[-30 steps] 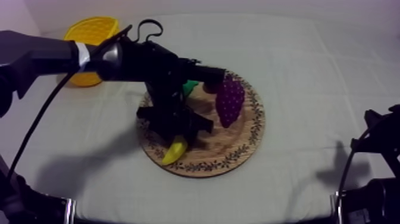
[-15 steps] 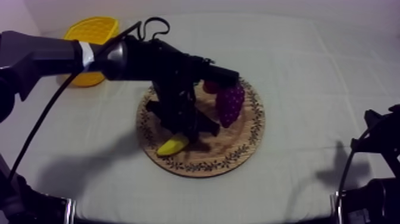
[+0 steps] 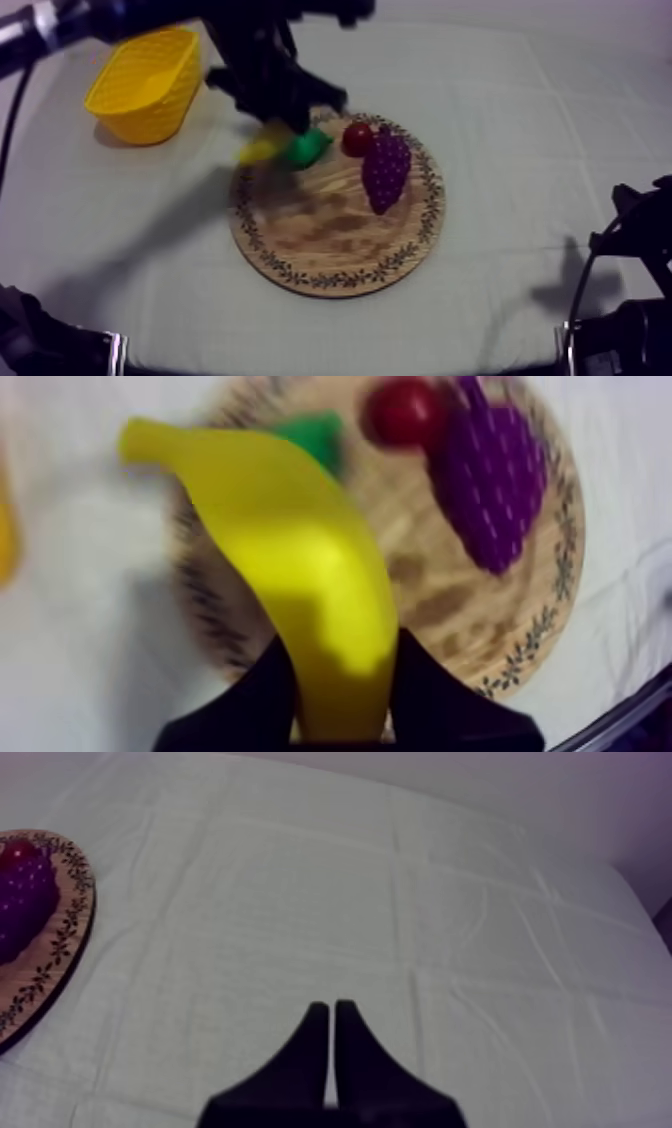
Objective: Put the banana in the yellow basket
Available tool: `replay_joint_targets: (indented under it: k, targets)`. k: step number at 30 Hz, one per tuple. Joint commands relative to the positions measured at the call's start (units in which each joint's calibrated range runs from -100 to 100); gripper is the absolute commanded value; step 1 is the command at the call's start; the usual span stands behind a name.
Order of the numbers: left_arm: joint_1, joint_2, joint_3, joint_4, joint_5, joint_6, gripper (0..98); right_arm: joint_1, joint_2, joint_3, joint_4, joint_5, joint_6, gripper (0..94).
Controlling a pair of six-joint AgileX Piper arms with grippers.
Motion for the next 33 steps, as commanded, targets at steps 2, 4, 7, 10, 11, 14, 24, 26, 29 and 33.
replay_joint_targets:
  k: [2,4,7,10,11,14,24,26,29,33]
  targets:
    - [-5.25,-2.58,-5.56,-2.21,3.63,-1.5,28.2,0.0,-0.02,0.02,0.01,-0.01,0.0,0.3]
    - [-8.21,-3.19,-7.91,-3.19,4.78,-2.68,28.1,0.0,-0.02,0.02,0.01,-0.01,0.0,0.3]
    - [-12.64,-2.59,-11.52,-4.29,5.77,-4.53,28.0,0.0,-0.02,0.02,0.01,-0.01,0.0,0.3]
    - [-16.72,-0.34,-15.55,-4.92,6.13,-6.2,28.2,0.0,-0.02,0.02,0.01,-0.01,0.0,0.3]
    - [-17.95,0.62,-16.87,-5.02,6.19,-6.71,28.3,0.0,-0.02,0.02,0.01,-0.01,0.0,0.3]
    - [-21.12,3.67,-20.16,-5.14,6.11,-7.85,28.5,0.0,-0.02,0.02,0.01,-0.01,0.0,0.3]
    - [-27.48,15.73,-26.11,-4.02,4.71,-9.23,29.0,0.0,-0.02,0.02,0.01,-0.01,0.0,0.3]
    - [-27.84,17.27,-25.54,-3.87,3.81,-9.26,28.9,0.0,-0.02,0.02,0.01,-0.01,0.0,0.3]
    - [-28.14,18.81,-24.19,-3.46,2.02,-9.27,28.9,0.0,-0.02,0.02,0.01,-0.01,0.0,0.3]
    - [-28.28,20.29,-22.61,-2.73,-0.28,-9.38,29.9,0.0,-0.02,0.02,0.01,-0.01,0.0,0.3]
